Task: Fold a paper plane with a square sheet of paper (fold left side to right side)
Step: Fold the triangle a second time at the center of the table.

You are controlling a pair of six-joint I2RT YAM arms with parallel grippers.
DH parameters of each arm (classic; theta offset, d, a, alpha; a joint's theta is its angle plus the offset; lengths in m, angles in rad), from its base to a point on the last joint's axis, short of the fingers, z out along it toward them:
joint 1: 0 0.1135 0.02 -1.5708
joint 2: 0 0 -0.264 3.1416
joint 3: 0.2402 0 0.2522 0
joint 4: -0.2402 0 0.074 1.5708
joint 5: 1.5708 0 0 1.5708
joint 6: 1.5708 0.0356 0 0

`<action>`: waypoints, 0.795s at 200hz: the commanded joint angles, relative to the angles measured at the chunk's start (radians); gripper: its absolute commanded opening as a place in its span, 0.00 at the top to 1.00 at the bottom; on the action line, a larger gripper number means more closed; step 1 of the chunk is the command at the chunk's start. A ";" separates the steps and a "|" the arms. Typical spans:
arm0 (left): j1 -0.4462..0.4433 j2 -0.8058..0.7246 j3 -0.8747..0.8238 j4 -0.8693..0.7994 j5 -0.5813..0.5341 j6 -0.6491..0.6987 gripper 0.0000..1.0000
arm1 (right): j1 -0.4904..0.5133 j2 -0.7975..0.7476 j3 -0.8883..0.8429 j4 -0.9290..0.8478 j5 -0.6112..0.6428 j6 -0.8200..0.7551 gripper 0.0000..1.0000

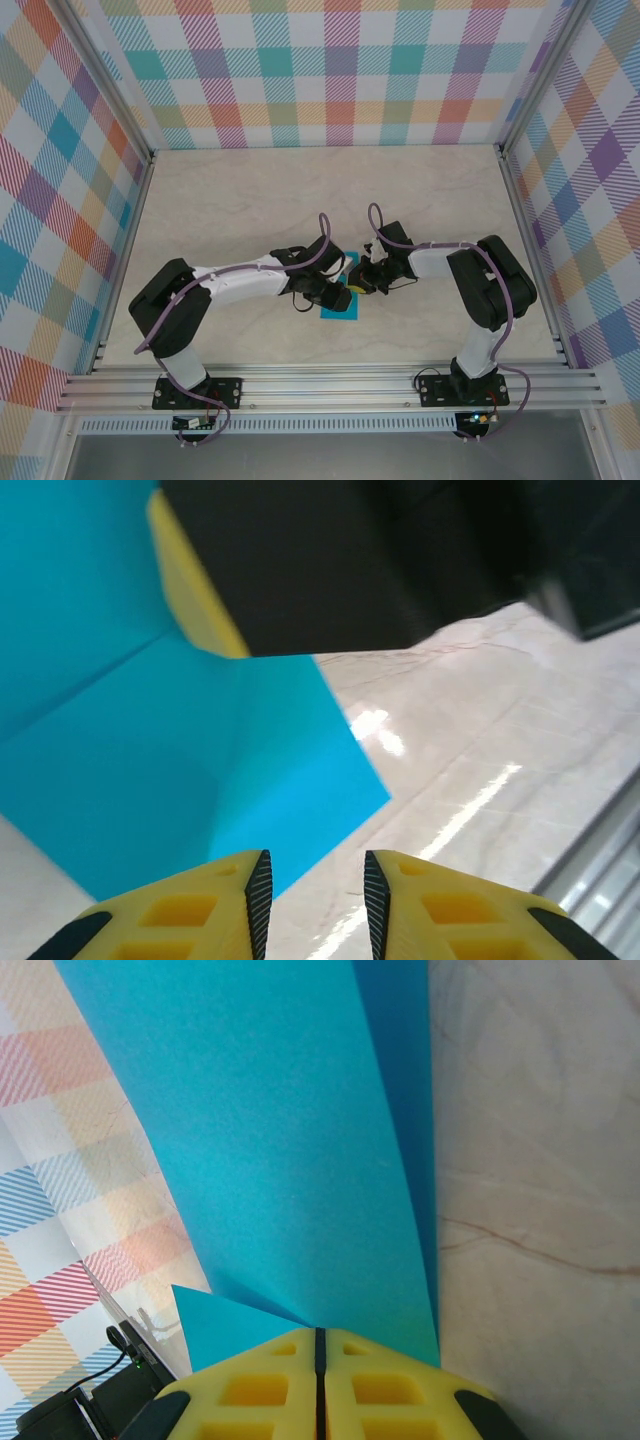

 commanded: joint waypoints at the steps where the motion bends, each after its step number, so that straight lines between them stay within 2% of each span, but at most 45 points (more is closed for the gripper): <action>1: 0.007 0.030 -0.012 0.049 0.109 -0.029 0.68 | 0.009 0.065 -0.018 -0.073 0.069 -0.022 0.91; 21: 0.006 0.074 0.000 0.044 0.139 -0.028 0.68 | 0.009 0.066 -0.018 -0.075 0.069 -0.023 0.91; 44: 0.007 0.100 0.007 0.022 0.098 -0.020 0.69 | 0.009 0.066 -0.018 -0.075 0.069 -0.023 0.91; 78: 0.018 0.102 -0.002 0.006 0.049 -0.020 0.69 | 0.009 0.067 -0.018 -0.074 0.070 -0.024 0.91; 159: 0.045 0.073 -0.057 0.048 0.067 -0.041 0.70 | 0.009 0.073 -0.018 -0.076 0.069 -0.028 0.91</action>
